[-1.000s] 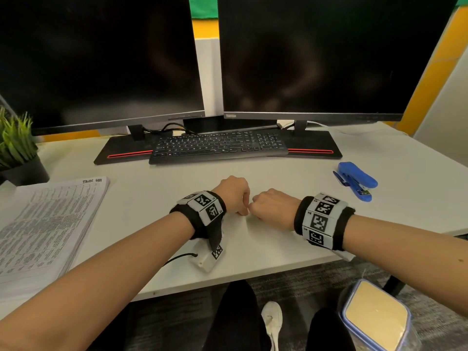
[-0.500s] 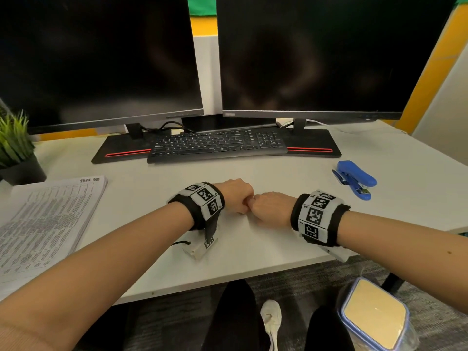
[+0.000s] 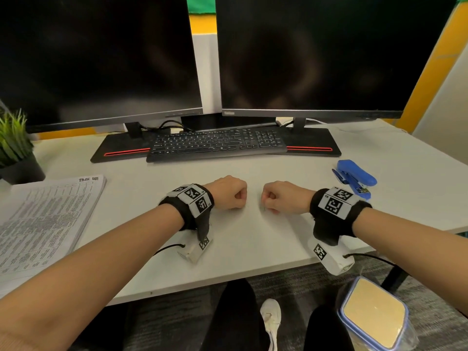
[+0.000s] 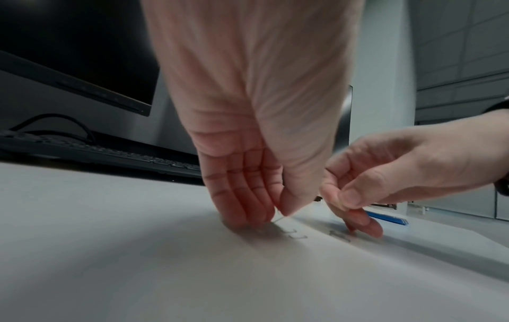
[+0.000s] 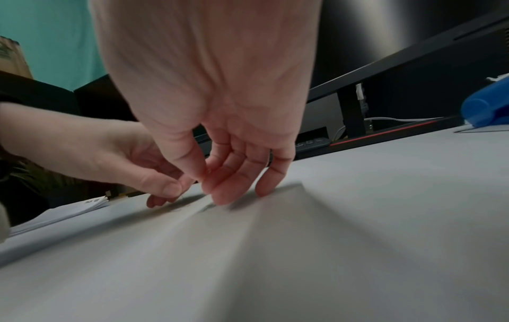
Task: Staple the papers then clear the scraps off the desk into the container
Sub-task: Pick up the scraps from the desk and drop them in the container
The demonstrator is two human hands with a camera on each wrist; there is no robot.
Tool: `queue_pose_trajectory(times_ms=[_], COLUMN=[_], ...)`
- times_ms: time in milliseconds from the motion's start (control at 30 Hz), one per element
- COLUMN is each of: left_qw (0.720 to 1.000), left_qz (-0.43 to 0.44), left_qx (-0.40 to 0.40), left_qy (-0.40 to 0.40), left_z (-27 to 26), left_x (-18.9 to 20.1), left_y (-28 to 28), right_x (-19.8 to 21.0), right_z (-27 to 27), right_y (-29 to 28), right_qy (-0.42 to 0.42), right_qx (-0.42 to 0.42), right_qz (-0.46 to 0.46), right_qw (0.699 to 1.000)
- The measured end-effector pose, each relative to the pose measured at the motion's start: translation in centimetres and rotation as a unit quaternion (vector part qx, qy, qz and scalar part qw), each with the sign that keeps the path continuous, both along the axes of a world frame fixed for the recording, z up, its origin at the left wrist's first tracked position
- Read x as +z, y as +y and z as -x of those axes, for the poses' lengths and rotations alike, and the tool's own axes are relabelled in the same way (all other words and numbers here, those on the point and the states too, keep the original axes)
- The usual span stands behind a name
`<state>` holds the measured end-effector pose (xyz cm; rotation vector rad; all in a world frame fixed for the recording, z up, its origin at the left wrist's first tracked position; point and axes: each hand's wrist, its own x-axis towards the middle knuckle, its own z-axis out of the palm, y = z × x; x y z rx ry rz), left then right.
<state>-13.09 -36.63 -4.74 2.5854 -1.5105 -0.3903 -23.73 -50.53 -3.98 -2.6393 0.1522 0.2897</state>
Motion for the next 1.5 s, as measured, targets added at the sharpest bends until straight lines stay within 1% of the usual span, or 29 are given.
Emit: queue_pose_trajectory(times_ms=[100,167,267,367,467,533,667,733,833,900,967,1033,1133,1333,1400,1433,1500], left_qw=[0.999,0.999,0.996,0.992,0.991,0.99,0.988,0.986,0.985,0.984,0.982,0.979,0.978,0.983,0.985,0.985,0.986], left_qz=[0.024,0.038,0.075,0.105,0.109,0.101,0.095,0.097,0.098,0.095,0.092,0.094,0.091,0.046,0.03,0.02,-0.006], left_qx=[0.014,0.02,0.035,0.051,0.057,0.06,0.076,0.084,0.092,0.098,0.106,0.118,0.142,0.16,0.165,0.167,0.164], left_qy=[0.019,0.026,0.044,0.054,0.061,0.073,0.099,0.104,0.108,0.116,0.13,0.136,0.123,0.081,0.048,0.034,0.013], left_z=[-0.1,-0.1,-0.2,-0.3,-0.3,-0.3,-0.2,-0.2,-0.2,-0.3,-0.4,-0.4,-0.1,1.1,1.5,1.7,1.9], left_x=[0.0,0.1,0.2,0.3,0.3,0.4,0.3,0.2,0.3,0.4,0.5,0.5,0.3,0.2,0.2,0.2,0.4], left_y=[0.3,0.5,0.8,0.9,0.8,0.6,0.6,0.6,0.7,1.0,1.4,1.6,1.7,0.3,-0.3,-0.6,-1.1], right_x=[-0.1,-0.2,-0.4,-0.7,-0.7,-0.5,0.3,0.4,0.5,0.4,0.3,0.0,-0.3,-0.6,-0.7,-0.8,-0.9], right_z=[-0.1,-0.2,-0.4,-0.4,-0.1,0.0,0.1,0.1,-0.2,-0.4,-0.4,-0.4,-0.4,-0.3,-0.3,-0.3,-0.4], right_y=[-0.1,-0.2,-0.4,-0.2,-0.1,-0.1,-0.1,0.2,0.7,1.0,1.1,1.2,1.4,2.0,1.9,1.7,1.3], right_qy=[-0.011,-0.024,-0.045,-0.028,-0.027,-0.044,-0.048,-0.045,-0.041,-0.046,-0.051,-0.055,-0.067,-0.05,-0.049,-0.046,-0.04], right_qx=[-0.011,-0.007,0.003,0.018,0.064,0.113,0.192,0.23,0.28,0.303,0.314,0.321,0.322,0.292,0.276,0.263,0.225], right_qz=[-0.007,0.005,0.055,0.098,0.137,0.188,0.284,0.327,0.396,0.427,0.435,0.436,0.441,0.44,0.424,0.408,0.351], right_qw=[1.0,1.0,0.997,0.995,0.988,0.975,0.938,0.916,0.874,0.85,0.842,0.839,0.835,0.848,0.861,0.873,0.908])
